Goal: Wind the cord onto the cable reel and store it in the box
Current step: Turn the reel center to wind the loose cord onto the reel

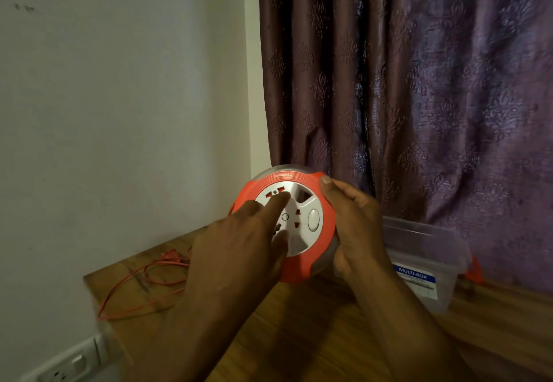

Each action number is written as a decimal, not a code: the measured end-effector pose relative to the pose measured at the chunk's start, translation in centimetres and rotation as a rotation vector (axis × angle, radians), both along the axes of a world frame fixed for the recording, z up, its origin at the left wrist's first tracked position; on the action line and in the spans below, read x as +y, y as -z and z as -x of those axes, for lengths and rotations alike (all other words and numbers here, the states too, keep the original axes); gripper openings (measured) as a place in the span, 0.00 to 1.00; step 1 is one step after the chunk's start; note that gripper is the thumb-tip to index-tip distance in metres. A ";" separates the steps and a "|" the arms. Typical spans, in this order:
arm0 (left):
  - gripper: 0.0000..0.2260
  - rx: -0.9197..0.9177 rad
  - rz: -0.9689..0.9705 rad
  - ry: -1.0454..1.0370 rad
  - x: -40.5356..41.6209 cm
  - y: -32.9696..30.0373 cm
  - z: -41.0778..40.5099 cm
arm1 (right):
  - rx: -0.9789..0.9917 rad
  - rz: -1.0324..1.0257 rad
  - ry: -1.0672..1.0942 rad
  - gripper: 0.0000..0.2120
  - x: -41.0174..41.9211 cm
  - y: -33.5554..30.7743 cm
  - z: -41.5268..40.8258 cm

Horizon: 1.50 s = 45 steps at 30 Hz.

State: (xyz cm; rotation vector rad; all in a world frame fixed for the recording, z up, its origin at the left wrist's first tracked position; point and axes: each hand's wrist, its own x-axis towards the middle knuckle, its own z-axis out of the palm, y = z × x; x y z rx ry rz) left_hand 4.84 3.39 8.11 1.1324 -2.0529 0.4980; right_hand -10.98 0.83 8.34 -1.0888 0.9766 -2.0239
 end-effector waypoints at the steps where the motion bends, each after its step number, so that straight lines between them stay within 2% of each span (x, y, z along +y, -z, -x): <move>1: 0.27 -0.036 -0.016 -0.024 -0.2 0.3 0.1 | -0.002 0.002 -0.001 0.09 0.0 0.0 0.1; 6: 0.30 -0.104 -0.113 -0.057 -1.0 0.4 1.2 | -0.011 0.002 -0.012 0.07 0.0 0.0 0.0; 12: 0.30 -0.145 -0.082 -0.064 -1.7 0.2 1.8 | -0.022 -0.011 -0.009 0.04 -0.3 0.1 0.1; 16: 0.31 -0.213 -0.055 -0.031 -1.5 0.2 1.7 | -0.052 -0.010 -0.034 0.06 -0.2 -0.1 0.2; 19: 0.28 -0.229 -0.040 -0.022 -1.6 -0.3 1.6 | -0.042 -0.011 -0.037 0.05 -0.2 -0.2 0.1; 25: 0.15 -0.292 -0.032 0.004 -0.8 -0.9 1.6 | 0.038 -0.008 -0.033 0.07 0.0 -0.2 0.1; 37: 0.09 -0.295 -0.066 0.027 -1.0 -1.1 1.0 | 0.069 -0.031 -0.031 0.09 0.1 -0.1 -0.3; 39: 0.07 -0.247 -0.062 0.087 -0.8 -1.3 0.8 | 0.069 -0.029 -0.023 0.09 0.1 -0.1 -0.3; 43: 0.10 0.057 0.032 0.289 0.0 -1.2 -0.1 | 0.039 -0.017 -0.010 0.07 0.2 -0.3 -0.1; 45: 0.14 0.141 0.083 0.259 0.1 -0.8 -0.5 | 0.008 -0.017 -0.006 0.05 0.3 -0.2 0.0</move>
